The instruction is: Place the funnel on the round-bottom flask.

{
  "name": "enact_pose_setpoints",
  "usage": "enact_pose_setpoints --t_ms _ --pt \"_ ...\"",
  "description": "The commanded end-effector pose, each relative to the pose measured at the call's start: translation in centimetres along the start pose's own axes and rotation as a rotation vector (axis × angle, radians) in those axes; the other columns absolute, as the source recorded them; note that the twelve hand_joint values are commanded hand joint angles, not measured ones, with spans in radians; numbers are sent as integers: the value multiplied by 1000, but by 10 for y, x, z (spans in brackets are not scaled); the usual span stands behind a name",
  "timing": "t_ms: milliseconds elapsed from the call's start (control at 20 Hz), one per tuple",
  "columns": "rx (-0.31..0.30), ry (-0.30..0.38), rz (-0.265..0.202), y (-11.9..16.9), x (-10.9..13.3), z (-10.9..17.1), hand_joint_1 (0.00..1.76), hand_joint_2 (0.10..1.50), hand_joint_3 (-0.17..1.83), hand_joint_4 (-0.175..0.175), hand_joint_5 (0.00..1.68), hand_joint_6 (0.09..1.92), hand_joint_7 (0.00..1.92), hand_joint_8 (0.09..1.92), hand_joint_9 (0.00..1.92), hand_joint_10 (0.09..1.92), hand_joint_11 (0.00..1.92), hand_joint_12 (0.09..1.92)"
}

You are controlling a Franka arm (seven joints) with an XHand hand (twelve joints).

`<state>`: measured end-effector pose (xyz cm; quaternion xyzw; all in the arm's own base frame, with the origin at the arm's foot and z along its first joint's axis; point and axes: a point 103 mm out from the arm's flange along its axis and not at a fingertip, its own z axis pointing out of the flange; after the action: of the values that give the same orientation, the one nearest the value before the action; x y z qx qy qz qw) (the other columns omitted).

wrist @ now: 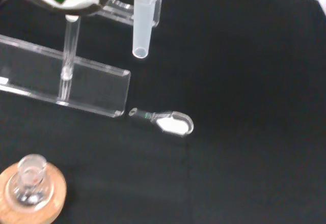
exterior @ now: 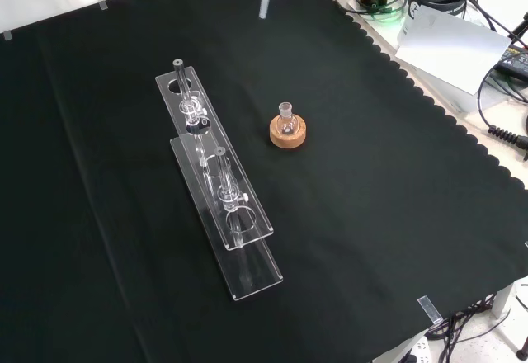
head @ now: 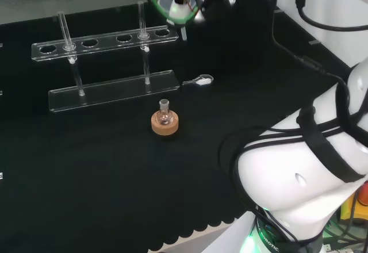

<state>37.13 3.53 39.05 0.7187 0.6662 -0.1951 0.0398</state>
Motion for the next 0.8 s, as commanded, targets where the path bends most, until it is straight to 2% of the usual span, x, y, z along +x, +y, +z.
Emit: enact_pose_setpoints --t_ms 50,150,400,650,800 --pt "32 40 3 -36 43 35 928 658 710 12 776 769 721 626 1025 428 699 1219" --pt "47 39 2 -41 56 46 928 659 712 12 777 771 723 626 1027 426 701 1217" --pt "66 59 -53 -46 88 62 927 659 716 11 779 775 725 626 1029 424 704 1215" --pt "38 70 -101 -42 100 70 927 659 720 11 780 778 727 625 1031 422 706 1213" --pt "46 69 -108 -36 103 77 928 660 722 9 781 780 727 625 1033 421 709 1212"
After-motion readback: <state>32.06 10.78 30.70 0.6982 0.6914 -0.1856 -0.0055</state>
